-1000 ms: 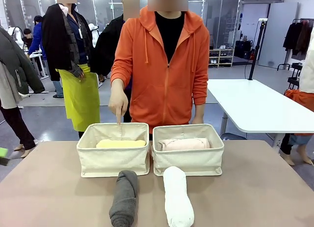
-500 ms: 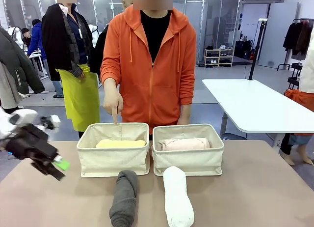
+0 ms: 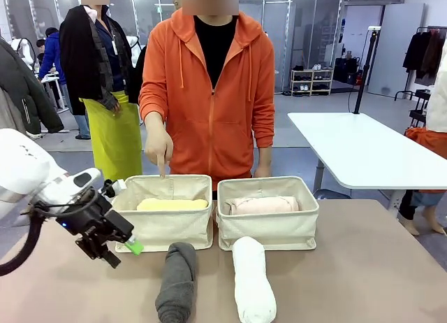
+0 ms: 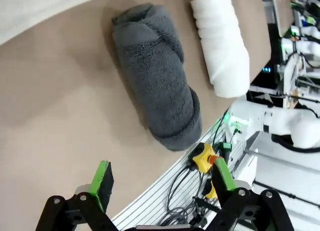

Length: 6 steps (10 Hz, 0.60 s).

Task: Divide the towels into two baskets.
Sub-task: Pick up one hotel-folded towel from the bottom of the table and place it in the Fabric basket indicated by the person.

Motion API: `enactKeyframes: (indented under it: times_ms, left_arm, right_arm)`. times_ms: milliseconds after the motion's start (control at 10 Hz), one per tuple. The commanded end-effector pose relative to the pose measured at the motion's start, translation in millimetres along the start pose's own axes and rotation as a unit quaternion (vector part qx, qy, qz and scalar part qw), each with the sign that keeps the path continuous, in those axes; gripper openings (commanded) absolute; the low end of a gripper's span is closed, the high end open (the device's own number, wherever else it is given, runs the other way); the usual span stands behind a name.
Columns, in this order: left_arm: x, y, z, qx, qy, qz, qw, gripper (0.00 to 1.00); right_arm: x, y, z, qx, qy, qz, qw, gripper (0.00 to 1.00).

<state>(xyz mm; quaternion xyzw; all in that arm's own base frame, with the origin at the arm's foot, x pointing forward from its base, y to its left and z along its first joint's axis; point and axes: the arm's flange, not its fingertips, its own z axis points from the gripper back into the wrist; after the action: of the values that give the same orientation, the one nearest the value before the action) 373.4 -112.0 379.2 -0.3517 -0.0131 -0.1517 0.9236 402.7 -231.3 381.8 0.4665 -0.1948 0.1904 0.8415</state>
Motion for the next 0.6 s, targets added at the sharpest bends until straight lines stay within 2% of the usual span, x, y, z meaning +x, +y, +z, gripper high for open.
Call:
enactKeyframes:
  times_ms: [0, 200, 500]
  left_arm:
    - [1.3, -16.4, -33.6, 0.033, -0.018, 0.029, 0.999, 1.0]
    - [5.6, -21.5, -54.4, 0.013, -0.04, 0.047, 0.998, 1.0]
    - [16.8, -27.2, -85.9, 0.041, -0.046, 0.066, 0.996, 1.0]
  right_arm:
    - [0.9, 2.9, -1.9, -0.003, -0.004, 0.002, 1.0, 1.0]
    - [0.9, 2.9, -1.9, -0.003, -0.004, 0.002, 1.0, 1.0]
    - [0.9, 2.9, -1.9, -0.003, -0.004, 0.002, 1.0, 1.0]
